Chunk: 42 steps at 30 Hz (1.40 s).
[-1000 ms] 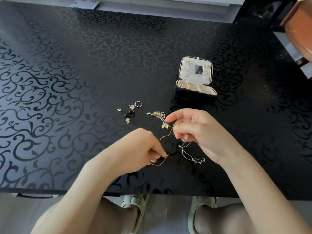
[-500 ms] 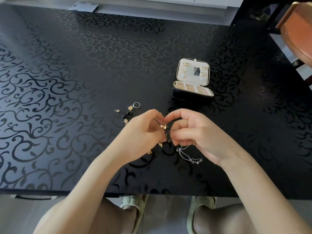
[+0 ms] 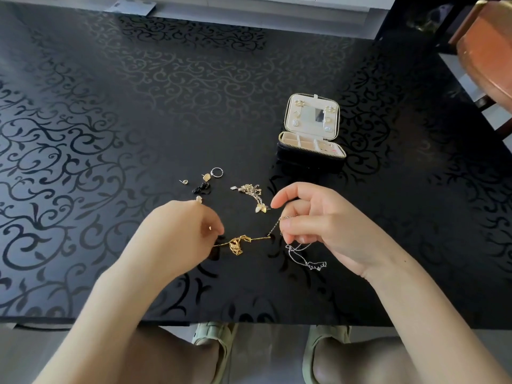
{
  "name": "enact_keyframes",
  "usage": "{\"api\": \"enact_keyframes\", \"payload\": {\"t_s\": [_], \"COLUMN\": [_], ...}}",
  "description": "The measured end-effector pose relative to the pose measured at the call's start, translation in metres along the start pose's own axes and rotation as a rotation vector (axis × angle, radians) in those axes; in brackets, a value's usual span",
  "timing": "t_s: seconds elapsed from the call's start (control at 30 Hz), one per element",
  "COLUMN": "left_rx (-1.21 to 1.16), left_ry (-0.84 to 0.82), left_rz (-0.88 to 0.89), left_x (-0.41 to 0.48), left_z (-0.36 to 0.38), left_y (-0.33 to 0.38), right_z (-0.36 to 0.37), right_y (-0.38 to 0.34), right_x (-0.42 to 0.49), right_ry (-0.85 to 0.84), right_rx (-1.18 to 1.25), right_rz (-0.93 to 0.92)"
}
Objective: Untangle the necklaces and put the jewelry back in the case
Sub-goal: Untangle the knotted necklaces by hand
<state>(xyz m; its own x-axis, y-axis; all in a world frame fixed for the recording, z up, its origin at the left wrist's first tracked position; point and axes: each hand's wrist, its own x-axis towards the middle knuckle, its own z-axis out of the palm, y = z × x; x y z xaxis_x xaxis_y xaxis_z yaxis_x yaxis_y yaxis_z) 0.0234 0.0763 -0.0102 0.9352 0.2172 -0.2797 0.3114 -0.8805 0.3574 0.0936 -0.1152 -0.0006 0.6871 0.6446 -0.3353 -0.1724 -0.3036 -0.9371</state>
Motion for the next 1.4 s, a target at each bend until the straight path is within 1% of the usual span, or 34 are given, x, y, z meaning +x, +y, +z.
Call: {"api": "enact_keyframes", "payload": {"t_s": [0.13, 0.17, 0.2, 0.23, 0.27, 0.3, 0.37, 0.5, 0.67, 0.83, 0.93, 1.03, 1.23, 1.3, 1.4], "left_rx": [0.137, 0.080, -0.044, -0.215, -0.381, -0.493, -0.590, -0.770, -0.738, -0.754, -0.721, -0.678, -0.678, -0.701, -0.779], "left_ry": [0.140, 0.178, 0.189, 0.155, 0.082, -0.009, -0.130, -0.168, -0.103, -0.119, -0.136, -0.113, -0.100, -0.092, -0.065], "left_rz": [0.088, 0.131, 0.165, 0.188, 0.203, 0.214, 0.215, 0.173, 0.131, 0.101, 0.149, 0.161, 0.128, 0.111, 0.060], "left_x": [-0.008, -0.009, -0.008, -0.008, -0.008, -0.007, -0.005, 0.003, 0.008, 0.011, 0.010, 0.009, 0.009, 0.008, 0.008], "left_z": [0.001, 0.003, 0.004, 0.006, 0.008, 0.010, 0.016, 0.019, 0.017, 0.012, 0.013, 0.012, 0.011, 0.009, 0.008], "left_y": [0.018, 0.022, 0.027, 0.031, 0.034, 0.038, 0.042, 0.042, 0.036, 0.028, 0.026, 0.026, 0.026, 0.027, 0.027], "right_z": [0.004, 0.005, 0.006, 0.007, 0.008, 0.008, 0.007, 0.003, -0.005, -0.010, -0.009, -0.008, -0.009, -0.010, -0.011], "right_y": [0.002, 0.002, 0.002, 0.002, 0.001, 0.001, 0.000, 0.000, 0.002, 0.002, 0.005, 0.006, 0.007, 0.006, 0.004], "right_x": [0.000, 0.001, 0.001, 0.001, 0.001, 0.001, 0.001, 0.000, -0.002, -0.005, -0.004, -0.003, -0.003, -0.004, -0.007], "right_ry": [-0.016, -0.018, -0.019, -0.021, -0.018, -0.012, -0.001, -0.012, -0.010, 0.008, 0.031, 0.083, 0.191, 0.191, 0.148], "right_rx": [-0.041, -0.044, -0.051, -0.060, -0.067, -0.068, -0.049, -0.010, -0.058, -0.080, -0.161, -0.208, -0.158, -0.148, -0.073], "right_rz": [-0.006, -0.008, -0.010, -0.011, -0.013, -0.013, -0.010, -0.003, 0.000, 0.018, 0.020, 0.008, -0.056, -0.072, -0.064]}}
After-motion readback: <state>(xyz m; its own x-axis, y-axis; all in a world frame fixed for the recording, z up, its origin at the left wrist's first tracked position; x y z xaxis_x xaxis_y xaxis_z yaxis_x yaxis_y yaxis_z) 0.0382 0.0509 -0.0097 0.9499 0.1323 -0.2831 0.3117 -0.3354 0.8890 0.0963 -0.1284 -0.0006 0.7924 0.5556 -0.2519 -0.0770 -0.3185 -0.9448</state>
